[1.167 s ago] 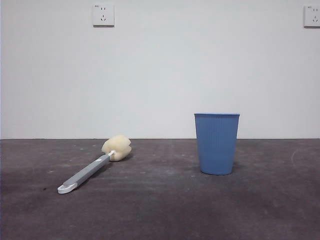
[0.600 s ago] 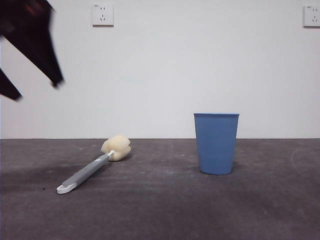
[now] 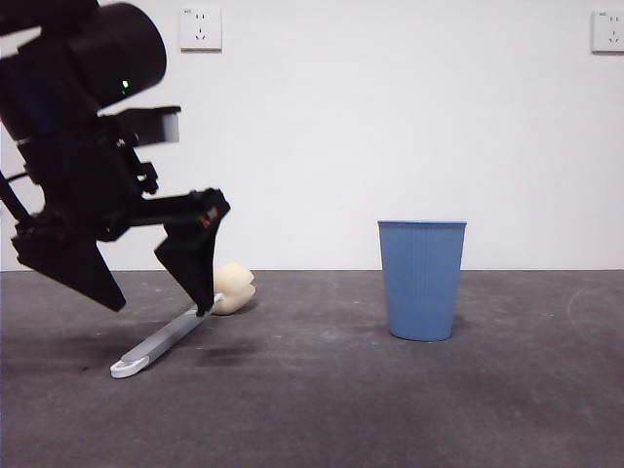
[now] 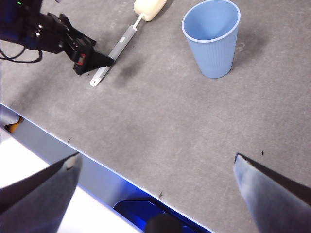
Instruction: Pick up the cup brush,pick up the cup,insert the brush into the cup,clean the cup,put the cup brush back,put the cup back to the fixed position on the table
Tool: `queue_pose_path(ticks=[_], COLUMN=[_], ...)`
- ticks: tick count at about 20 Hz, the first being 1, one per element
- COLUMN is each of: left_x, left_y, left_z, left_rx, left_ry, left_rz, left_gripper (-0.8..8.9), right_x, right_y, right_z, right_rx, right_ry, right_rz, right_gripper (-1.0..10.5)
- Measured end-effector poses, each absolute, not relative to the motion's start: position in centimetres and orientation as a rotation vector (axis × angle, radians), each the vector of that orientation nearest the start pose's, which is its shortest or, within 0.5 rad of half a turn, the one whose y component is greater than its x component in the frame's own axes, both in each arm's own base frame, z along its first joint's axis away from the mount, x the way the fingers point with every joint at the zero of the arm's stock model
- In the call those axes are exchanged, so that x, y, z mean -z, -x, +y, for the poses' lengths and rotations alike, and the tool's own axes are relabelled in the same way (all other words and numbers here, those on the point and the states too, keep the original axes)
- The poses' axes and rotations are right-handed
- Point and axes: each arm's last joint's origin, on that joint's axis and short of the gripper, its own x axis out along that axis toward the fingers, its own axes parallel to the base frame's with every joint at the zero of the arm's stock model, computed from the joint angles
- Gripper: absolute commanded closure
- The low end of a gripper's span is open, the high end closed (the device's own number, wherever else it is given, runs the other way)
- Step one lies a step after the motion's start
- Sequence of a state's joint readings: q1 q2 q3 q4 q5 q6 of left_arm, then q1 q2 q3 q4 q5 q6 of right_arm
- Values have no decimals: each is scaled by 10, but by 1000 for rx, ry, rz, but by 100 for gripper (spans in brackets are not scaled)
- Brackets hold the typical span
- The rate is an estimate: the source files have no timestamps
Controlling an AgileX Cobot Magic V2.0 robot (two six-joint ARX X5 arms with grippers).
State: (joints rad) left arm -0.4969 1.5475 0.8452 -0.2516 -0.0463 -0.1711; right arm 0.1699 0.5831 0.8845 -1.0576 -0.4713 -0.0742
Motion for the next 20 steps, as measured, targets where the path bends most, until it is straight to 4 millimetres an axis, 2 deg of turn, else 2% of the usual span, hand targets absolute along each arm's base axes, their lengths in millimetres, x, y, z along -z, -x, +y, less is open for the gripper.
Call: queue_pose_path(ticks=[6, 8, 12, 17, 20], left_x=[-159, -158, -158, -156, -155], left_y=[-263, -263, -262, -259, -256], left_z=[-144, -145, -146, -146, -149], left_rx=[298, 286, 280, 288, 297], left_ry=[-117, -125, -123, -111, -114], left_rz=[1004, 1003, 1010, 1047, 1064], left_gripper=[322, 420, 518, 537, 682], right_x=[-315, -315, -315, -315, -315], right_y=[-80, -80, -80, -80, -80], right_z=[27, 27, 27, 27, 27], right_rx=[-635, -635, -635, -635, -635], right_ry=[-54, -54, -54, -54, -54], right_rz=[739, 739, 739, 739, 739], right_gripper=[349, 349, 349, 349, 349])
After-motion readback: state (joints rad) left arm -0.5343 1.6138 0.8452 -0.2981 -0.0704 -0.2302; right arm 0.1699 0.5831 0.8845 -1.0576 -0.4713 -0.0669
